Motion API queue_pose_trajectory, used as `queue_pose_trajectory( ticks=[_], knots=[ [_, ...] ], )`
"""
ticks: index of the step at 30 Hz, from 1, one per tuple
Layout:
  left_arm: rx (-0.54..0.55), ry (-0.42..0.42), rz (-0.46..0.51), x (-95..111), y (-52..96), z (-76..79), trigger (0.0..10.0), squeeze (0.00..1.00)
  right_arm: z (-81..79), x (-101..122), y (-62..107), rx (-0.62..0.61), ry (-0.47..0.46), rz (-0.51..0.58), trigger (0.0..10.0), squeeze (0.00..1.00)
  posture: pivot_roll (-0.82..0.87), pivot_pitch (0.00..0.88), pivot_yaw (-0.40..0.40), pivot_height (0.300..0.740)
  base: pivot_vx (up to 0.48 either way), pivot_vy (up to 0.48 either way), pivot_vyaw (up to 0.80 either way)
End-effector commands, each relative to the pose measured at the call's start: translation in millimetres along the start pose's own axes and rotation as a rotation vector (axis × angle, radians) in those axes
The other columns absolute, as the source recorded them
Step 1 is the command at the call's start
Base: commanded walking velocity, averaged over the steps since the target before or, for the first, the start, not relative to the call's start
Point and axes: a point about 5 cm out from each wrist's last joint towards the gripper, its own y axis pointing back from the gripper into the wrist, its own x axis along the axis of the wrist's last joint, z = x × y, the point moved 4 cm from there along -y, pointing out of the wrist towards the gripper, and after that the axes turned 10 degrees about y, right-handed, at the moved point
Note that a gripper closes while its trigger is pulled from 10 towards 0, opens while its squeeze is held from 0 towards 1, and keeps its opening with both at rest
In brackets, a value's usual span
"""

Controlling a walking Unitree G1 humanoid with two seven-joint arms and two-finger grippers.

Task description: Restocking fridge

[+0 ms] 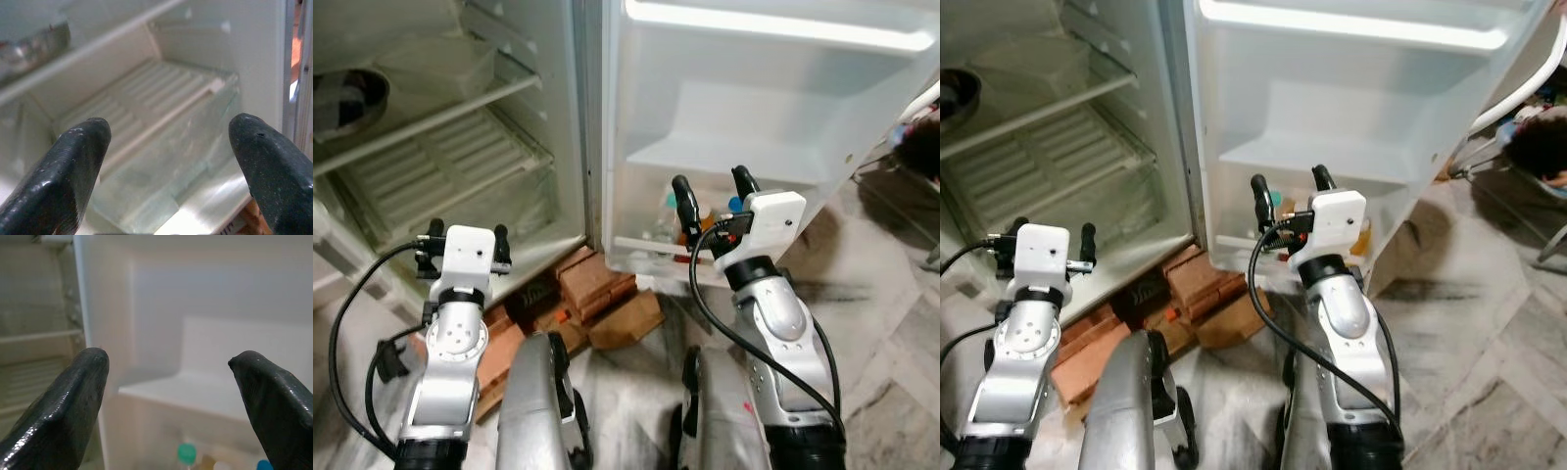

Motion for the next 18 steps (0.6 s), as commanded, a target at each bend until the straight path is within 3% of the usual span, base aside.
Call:
queue_pose_trajectory(
  ticks=[1, 10, 18],
  knots=[
    [-0.005, 0.001, 0.006, -0.1, -0.6, 4.2, 10.0, 0.00, 3.2, 4.9, -1.1, -0.009, 0.010, 0.013, 10.0, 0.00, 0.00, 0.058, -0.021, 0.680, 0.000, 0.000, 0.00],
    [-0.012, 0.014, 0.017, 2.8, -7.1, 10.9, 10.0, 0.00, 10.8, -8.7, 3.1, -0.044, -0.007, -0.036, 10.0, 0.00, 0.00, 0.006, -0.021, 0.740, 0.000, 0.000, 0.00],
    [-0.027, 0.007, 0.014, 0.9, -11.8, 14.0, 10.0, 0.00, 22.4, -29.9, 13.4, -0.109, -0.052, -0.113, 10.0, 0.00, 0.01, 0.000, -0.023, 0.740, 0.000, 0.000, 0.00]
  ],
)
